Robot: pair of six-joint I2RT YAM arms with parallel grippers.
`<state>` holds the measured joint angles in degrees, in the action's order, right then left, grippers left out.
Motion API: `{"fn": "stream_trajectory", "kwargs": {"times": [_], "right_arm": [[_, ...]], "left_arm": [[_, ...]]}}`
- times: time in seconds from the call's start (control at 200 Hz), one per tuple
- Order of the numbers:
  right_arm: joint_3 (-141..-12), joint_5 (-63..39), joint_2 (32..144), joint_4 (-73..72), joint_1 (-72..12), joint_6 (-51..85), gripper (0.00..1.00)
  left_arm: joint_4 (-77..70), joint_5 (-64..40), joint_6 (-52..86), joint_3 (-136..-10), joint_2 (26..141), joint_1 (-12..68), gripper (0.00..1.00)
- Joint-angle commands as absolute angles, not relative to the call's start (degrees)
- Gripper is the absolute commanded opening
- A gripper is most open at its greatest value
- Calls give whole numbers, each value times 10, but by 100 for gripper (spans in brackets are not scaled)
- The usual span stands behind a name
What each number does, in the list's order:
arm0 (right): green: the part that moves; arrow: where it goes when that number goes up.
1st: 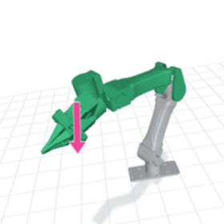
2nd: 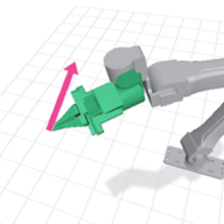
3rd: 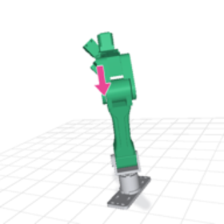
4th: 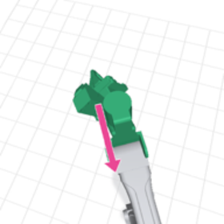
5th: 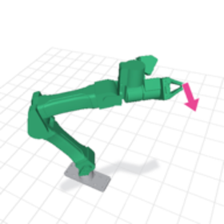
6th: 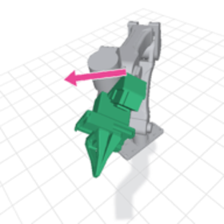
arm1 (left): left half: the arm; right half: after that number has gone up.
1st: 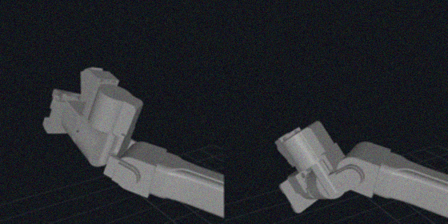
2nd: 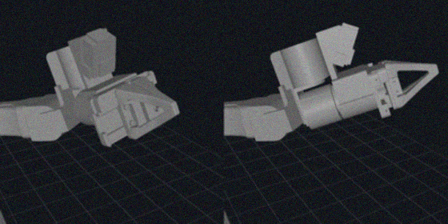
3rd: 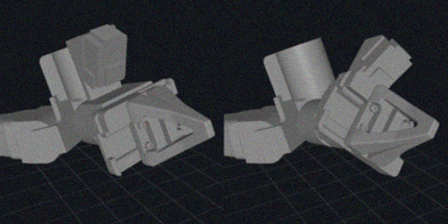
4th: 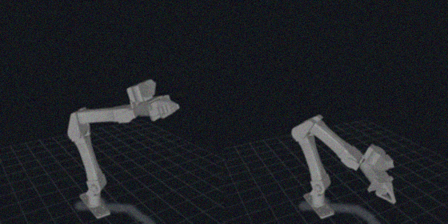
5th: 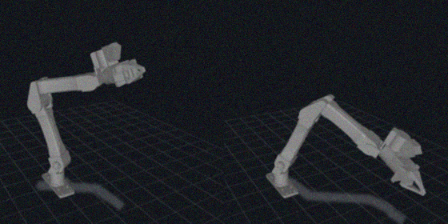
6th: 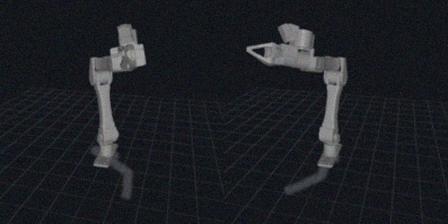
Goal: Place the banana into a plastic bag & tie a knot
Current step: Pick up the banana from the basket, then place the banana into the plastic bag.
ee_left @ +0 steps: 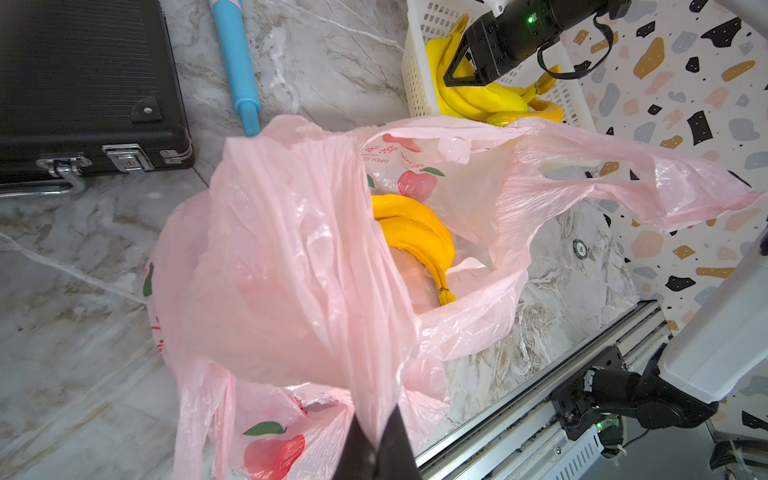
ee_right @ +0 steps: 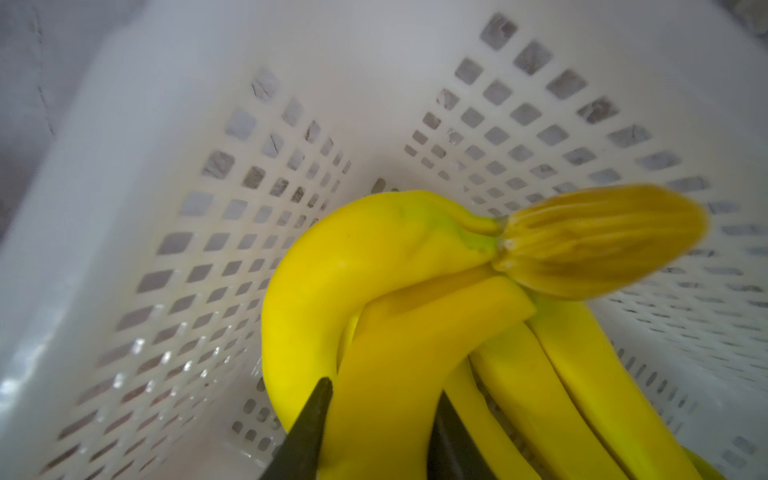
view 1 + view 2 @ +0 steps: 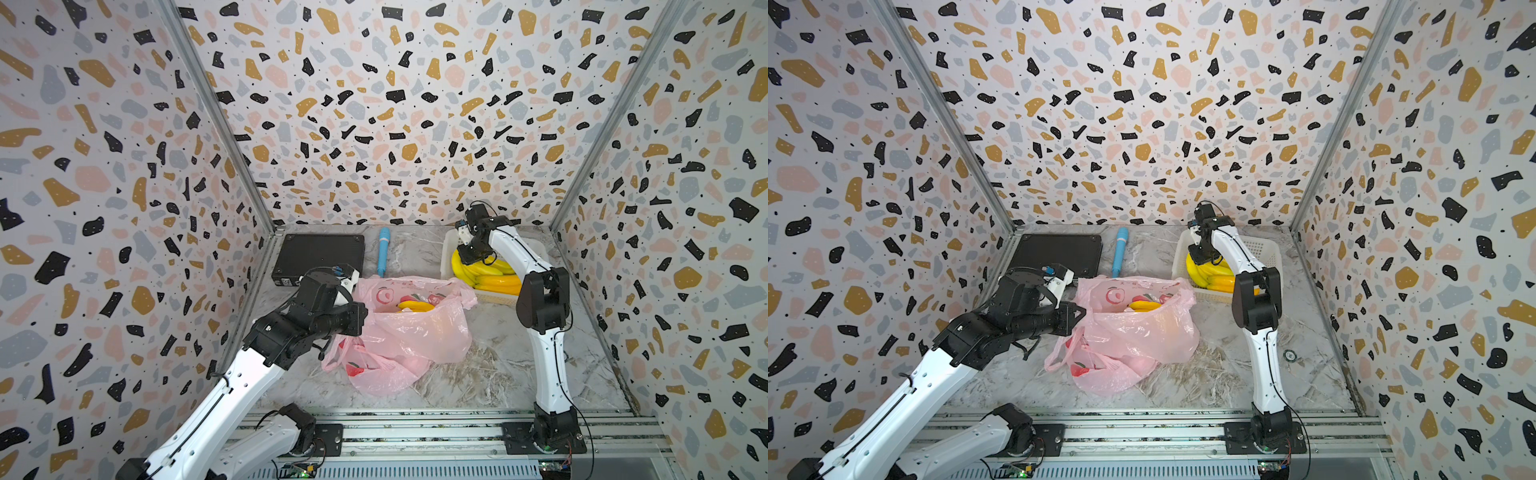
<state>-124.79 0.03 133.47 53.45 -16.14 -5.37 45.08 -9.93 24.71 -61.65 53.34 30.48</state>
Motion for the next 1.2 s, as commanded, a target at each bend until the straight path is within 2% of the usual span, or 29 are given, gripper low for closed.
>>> {"fn": "stream_trajectory", "kwargs": {"times": [0.0, 0.13, 0.385, 0.686, 0.861, 1.006, 1.191], "right_arm": [[-1259, 20, 1277, 542, -165, -50, 21], [-1215, 34, 1217, 490, -167, -26, 12], [-1036, 19, 1039, 306, -167, 46, 12], [-870, -153, 822, 164, -181, 163, 10], [-757, -251, 721, -2, -242, 272, 7], [-710, -255, 676, -75, -322, 306, 4], [-644, -277, 663, -200, -365, 373, 3]], "left_arm": [[450, -91, 247, -627, 523, 301, 0], [447, -97, 250, -625, 521, 301, 0], [441, -107, 257, -621, 517, 301, 0], [444, -120, 261, -624, 514, 301, 0], [450, -131, 258, -631, 517, 301, 0], [453, -140, 257, -640, 518, 302, 0], [451, -174, 264, -655, 513, 301, 0]]}}
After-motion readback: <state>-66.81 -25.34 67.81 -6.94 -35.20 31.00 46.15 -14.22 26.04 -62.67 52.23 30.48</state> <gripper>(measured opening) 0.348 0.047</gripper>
